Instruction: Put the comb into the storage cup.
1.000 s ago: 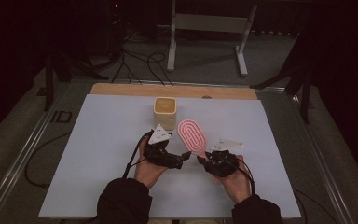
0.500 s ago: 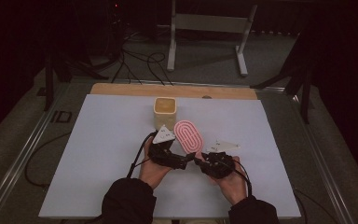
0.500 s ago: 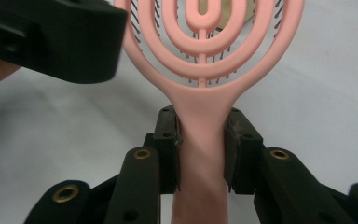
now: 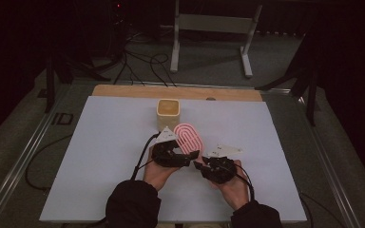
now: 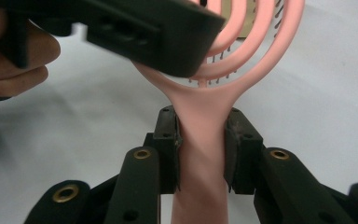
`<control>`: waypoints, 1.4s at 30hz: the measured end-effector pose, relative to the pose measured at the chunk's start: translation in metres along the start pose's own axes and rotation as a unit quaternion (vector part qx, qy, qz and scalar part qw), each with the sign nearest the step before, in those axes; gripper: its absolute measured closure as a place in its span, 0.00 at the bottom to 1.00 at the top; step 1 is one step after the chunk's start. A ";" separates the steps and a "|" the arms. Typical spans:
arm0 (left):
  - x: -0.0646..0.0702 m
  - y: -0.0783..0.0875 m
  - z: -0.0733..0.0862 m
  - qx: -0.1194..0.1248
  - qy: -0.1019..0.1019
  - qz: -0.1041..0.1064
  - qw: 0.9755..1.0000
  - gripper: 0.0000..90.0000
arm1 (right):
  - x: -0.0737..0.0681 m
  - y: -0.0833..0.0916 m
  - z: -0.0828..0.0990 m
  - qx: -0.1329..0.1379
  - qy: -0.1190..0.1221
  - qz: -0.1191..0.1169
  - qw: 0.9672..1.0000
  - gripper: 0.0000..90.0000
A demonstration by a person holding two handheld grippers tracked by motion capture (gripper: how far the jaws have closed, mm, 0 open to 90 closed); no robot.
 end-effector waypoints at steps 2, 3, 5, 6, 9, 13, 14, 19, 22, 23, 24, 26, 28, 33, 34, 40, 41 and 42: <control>-0.001 0.000 -0.001 0.004 0.014 0.007 1.000 0.37 | 0.000 0.000 0.000 0.001 -0.001 -0.001 1.000 0.78; -0.002 0.000 -0.001 0.007 0.020 0.008 1.000 0.39 | 0.000 0.000 0.000 0.001 -0.001 -0.002 1.000 0.78; -0.002 0.000 -0.001 0.007 0.020 0.008 1.000 0.42 | 0.000 0.000 0.000 0.002 -0.002 -0.001 1.000 0.78; -0.003 -0.001 -0.003 0.017 0.044 0.022 0.999 0.44 | -0.001 0.000 -0.001 0.005 -0.006 -0.003 1.000 0.78; -0.003 -0.002 -0.003 0.021 0.052 0.028 0.998 0.46 | -0.003 0.001 -0.002 0.012 -0.005 -0.001 1.000 0.78; -0.003 -0.001 -0.005 0.028 0.060 0.034 0.997 0.52 | -0.005 0.001 -0.002 0.011 -0.002 -0.006 1.000 0.78; -0.003 -0.001 -0.005 0.029 0.061 0.039 0.997 0.56 | -0.005 0.000 -0.002 0.011 -0.003 -0.007 1.000 0.78; 0.001 -0.001 -0.005 0.031 0.063 0.060 0.996 0.65 | -0.005 -0.001 -0.001 0.007 0.000 -0.009 1.000 0.78; 0.003 -0.001 -0.005 0.031 0.070 0.072 0.994 0.68 | -0.005 -0.002 0.000 0.005 0.001 -0.010 1.000 0.78; 0.004 -0.001 -0.005 0.031 0.073 0.077 0.994 0.69 | -0.005 -0.002 0.000 0.003 0.000 -0.012 1.000 0.78; 0.004 -0.001 -0.005 0.031 0.076 0.078 0.994 0.69 | -0.005 -0.002 0.000 0.003 0.001 -0.011 1.000 0.78; 0.005 -0.001 -0.006 0.035 0.081 0.085 0.992 0.70 | -0.005 -0.003 0.000 0.004 -0.001 -0.012 1.000 0.78; 0.007 -0.001 -0.007 0.037 0.080 0.087 0.992 0.71 | -0.005 -0.002 0.000 0.005 -0.002 -0.012 1.000 0.77; 0.009 0.000 -0.011 0.040 0.073 0.078 0.994 0.72 | -0.004 -0.002 -0.002 0.010 -0.005 -0.015 1.000 0.71; 0.008 0.000 -0.011 0.042 0.076 0.078 0.993 0.72 | -0.005 -0.002 -0.002 0.011 -0.004 -0.017 1.000 0.69; 0.004 0.006 -0.015 0.050 0.075 0.068 0.994 0.72 | -0.003 0.000 -0.004 0.014 -0.005 -0.020 1.000 0.52; 0.003 0.007 -0.015 0.052 0.075 0.066 0.994 0.72 | -0.003 0.001 -0.004 0.013 -0.002 -0.023 1.000 0.49; 0.002 0.008 -0.016 0.053 0.075 0.064 0.994 0.72 | -0.002 0.001 -0.005 0.013 -0.002 -0.019 1.000 0.43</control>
Point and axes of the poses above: each handheld gripper's, and its own axes: y roughly backward along the jaws, z roughly out of its underside, x roughly to its right, the point moved 7 cm from there along -y, roughly forward along the jaws, and after that the axes turned 3 degrees about z, right-handed, at the moved point
